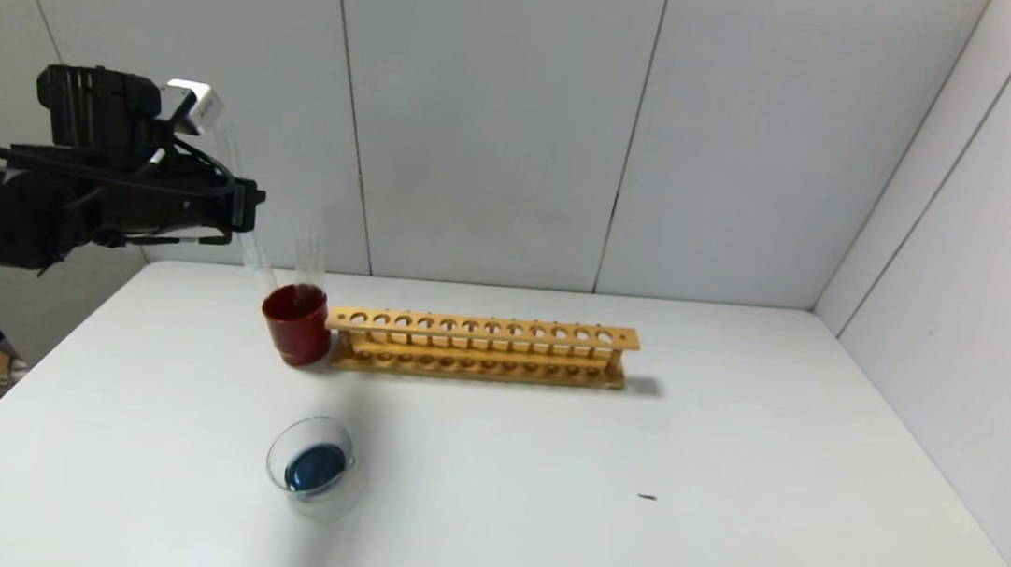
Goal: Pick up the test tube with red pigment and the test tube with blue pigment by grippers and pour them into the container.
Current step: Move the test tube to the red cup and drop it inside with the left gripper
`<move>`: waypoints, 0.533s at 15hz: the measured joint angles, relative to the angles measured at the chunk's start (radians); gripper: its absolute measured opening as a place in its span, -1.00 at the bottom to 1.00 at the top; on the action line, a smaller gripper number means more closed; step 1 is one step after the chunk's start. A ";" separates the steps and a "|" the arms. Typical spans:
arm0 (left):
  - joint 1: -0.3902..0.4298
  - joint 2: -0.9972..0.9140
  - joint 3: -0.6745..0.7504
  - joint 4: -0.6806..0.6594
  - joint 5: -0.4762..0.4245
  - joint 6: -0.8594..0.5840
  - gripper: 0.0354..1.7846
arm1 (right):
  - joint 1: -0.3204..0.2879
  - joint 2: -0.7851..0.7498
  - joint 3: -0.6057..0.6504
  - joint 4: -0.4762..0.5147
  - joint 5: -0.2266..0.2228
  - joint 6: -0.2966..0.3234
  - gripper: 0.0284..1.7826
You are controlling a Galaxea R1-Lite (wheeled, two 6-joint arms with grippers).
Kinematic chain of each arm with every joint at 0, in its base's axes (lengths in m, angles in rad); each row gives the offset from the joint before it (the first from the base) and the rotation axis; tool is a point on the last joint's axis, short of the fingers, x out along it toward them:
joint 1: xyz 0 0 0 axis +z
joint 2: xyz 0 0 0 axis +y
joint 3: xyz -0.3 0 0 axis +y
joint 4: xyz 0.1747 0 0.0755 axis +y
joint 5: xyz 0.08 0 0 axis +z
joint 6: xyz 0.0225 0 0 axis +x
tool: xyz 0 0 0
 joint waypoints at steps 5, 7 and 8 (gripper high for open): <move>-0.012 0.035 0.060 -0.050 -0.009 -0.002 -0.67 | 0.000 0.000 0.000 0.000 0.000 0.000 0.96; -0.012 0.061 0.083 -0.101 -0.007 -0.003 -0.67 | 0.000 0.000 0.000 0.000 0.000 0.000 0.96; -0.014 0.076 0.100 -0.135 -0.008 -0.003 -0.67 | 0.000 0.000 0.000 0.000 0.000 0.000 0.96</move>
